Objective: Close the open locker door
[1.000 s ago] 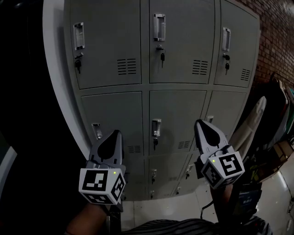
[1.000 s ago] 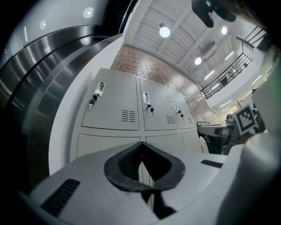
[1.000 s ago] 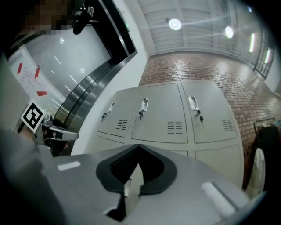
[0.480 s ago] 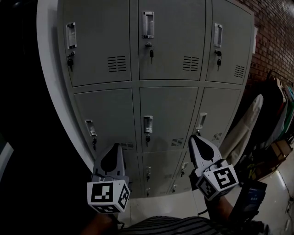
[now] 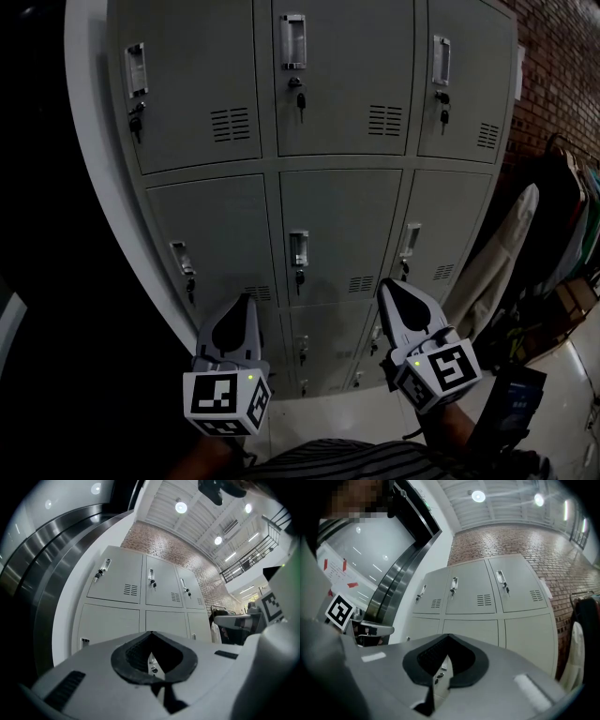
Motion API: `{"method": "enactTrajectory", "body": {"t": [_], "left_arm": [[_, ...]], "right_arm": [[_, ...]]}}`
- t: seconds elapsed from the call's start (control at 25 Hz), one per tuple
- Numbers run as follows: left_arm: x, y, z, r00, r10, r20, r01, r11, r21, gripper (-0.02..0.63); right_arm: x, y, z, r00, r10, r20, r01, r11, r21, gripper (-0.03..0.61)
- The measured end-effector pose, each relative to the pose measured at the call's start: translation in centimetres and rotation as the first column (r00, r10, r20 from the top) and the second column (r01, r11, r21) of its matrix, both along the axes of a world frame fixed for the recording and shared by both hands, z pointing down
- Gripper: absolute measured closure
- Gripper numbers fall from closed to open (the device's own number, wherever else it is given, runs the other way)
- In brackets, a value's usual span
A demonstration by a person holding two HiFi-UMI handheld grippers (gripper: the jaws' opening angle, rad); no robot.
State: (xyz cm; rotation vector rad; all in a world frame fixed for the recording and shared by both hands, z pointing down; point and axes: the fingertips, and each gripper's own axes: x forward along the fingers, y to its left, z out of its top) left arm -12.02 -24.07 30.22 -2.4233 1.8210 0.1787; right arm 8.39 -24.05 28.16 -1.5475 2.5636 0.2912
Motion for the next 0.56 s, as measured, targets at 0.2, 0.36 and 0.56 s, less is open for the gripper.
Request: {"method": "enactTrajectory", "body": {"t": [0.2, 0.36, 0.56], "left_arm": [[0.09, -0.17, -0.01, 1.0, 0.002, -0.001, -0.002, 1.0, -0.003, 0.609], [0.35, -0.33, -0.11, 1.0, 0.008, 0.008, -0.008, 1.0, -0.004, 0.609], [0.18, -0.53, -0.17, 1.0, 0.002, -0.009, -0.002, 1.0, -0.01, 0.609]], "right_arm": [[0.11, -0.19, 0.11, 1.0, 0.005, -0.007, -0.005, 1.0, -0.007, 0.578], [0.08, -0.31, 0.05, 1.0, 0.0, -0.021, 0.0, 1.0, -0.002, 0.578], [-0.51, -0.87, 0.12, 1.0, -0.016, -0.022, 0.016, 1.0, -0.006, 0.578]]}}
